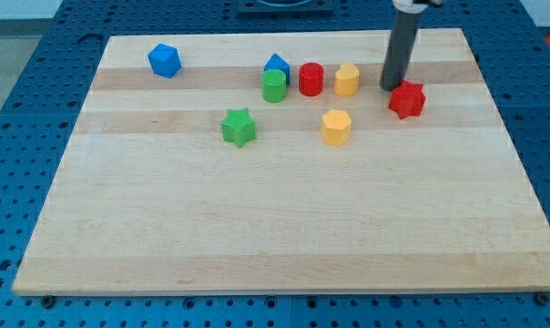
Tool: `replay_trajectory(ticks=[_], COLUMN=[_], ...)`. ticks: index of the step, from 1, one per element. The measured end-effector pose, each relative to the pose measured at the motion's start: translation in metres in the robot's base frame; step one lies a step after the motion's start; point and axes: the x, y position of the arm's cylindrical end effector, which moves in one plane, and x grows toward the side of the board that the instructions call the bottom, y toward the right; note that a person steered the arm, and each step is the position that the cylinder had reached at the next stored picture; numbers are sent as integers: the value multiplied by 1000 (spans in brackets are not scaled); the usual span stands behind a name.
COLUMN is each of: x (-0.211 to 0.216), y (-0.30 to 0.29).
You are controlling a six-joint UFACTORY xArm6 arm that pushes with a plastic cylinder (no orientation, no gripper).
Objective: Move the yellow towards the top of the yellow hexagon
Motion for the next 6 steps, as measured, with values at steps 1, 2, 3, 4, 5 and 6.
replay_trajectory(ticks=[1, 2, 3, 4, 5, 6], x=[-24, -39, -43, -43, -37, -27], y=[13, 0, -23, -42, -53, -63])
